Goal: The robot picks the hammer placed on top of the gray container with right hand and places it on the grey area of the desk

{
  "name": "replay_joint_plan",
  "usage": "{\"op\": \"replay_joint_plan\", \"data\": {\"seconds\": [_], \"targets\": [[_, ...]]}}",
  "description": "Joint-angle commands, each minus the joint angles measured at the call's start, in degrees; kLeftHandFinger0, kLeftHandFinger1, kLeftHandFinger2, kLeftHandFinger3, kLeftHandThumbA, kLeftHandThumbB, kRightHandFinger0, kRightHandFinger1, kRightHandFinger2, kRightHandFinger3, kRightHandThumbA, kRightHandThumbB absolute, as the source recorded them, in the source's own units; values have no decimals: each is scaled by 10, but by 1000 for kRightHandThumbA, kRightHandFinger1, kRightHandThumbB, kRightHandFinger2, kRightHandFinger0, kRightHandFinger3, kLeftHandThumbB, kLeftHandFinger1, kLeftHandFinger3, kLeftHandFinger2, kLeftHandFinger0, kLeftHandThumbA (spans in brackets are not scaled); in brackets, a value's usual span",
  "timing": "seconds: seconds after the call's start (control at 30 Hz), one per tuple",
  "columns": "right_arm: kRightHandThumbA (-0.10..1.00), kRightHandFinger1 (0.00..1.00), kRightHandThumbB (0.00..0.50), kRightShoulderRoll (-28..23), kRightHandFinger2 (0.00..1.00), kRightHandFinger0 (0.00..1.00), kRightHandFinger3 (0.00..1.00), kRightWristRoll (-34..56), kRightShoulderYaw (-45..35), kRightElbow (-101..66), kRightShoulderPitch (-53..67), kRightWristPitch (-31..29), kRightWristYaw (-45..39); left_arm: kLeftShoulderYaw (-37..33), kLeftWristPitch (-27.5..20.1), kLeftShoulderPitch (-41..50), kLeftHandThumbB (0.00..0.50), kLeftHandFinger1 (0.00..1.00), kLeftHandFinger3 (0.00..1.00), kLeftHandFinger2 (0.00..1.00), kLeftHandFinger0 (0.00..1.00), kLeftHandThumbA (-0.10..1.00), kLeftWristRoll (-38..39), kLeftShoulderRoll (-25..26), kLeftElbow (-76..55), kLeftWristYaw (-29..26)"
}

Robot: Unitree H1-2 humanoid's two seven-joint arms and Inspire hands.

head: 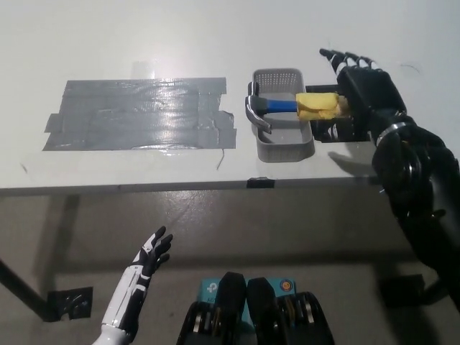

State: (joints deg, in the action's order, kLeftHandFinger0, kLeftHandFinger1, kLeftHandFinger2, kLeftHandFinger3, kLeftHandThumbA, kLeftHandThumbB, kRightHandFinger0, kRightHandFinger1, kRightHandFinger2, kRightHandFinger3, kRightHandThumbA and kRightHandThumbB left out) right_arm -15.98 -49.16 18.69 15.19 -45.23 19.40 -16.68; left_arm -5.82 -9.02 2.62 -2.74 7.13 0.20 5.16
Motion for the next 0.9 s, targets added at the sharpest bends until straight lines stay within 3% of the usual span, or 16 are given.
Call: {"op": "replay_joint_plan", "data": {"seconds": [0.0, 0.33, 0.5, 0.87], "targets": [[1000, 1000, 481, -11, 1000, 1000, 1000, -5, 5, 22, -47, 5, 1, 2, -27, -8, 115, 1000, 1000, 1000, 1000, 1000, 6, 7, -5, 10], [1000, 1000, 471, -4, 1000, 1000, 1000, 25, -2, 77, -77, -10, 18, 5, -23, -10, 129, 1000, 1000, 1000, 1000, 1000, 3, 6, 1, 11], [1000, 1000, 459, 3, 1000, 1000, 1000, 23, 6, 104, -90, -14, 28, 4, -26, -6, 103, 1000, 1000, 1000, 1000, 1000, 0, 5, -2, 9], [1000, 1000, 460, 19, 1000, 1000, 1000, 27, 15, 136, -104, -18, 42, 4, -30, -10, 104, 1000, 1000, 1000, 1000, 1000, -4, 6, 4, 7]]}}
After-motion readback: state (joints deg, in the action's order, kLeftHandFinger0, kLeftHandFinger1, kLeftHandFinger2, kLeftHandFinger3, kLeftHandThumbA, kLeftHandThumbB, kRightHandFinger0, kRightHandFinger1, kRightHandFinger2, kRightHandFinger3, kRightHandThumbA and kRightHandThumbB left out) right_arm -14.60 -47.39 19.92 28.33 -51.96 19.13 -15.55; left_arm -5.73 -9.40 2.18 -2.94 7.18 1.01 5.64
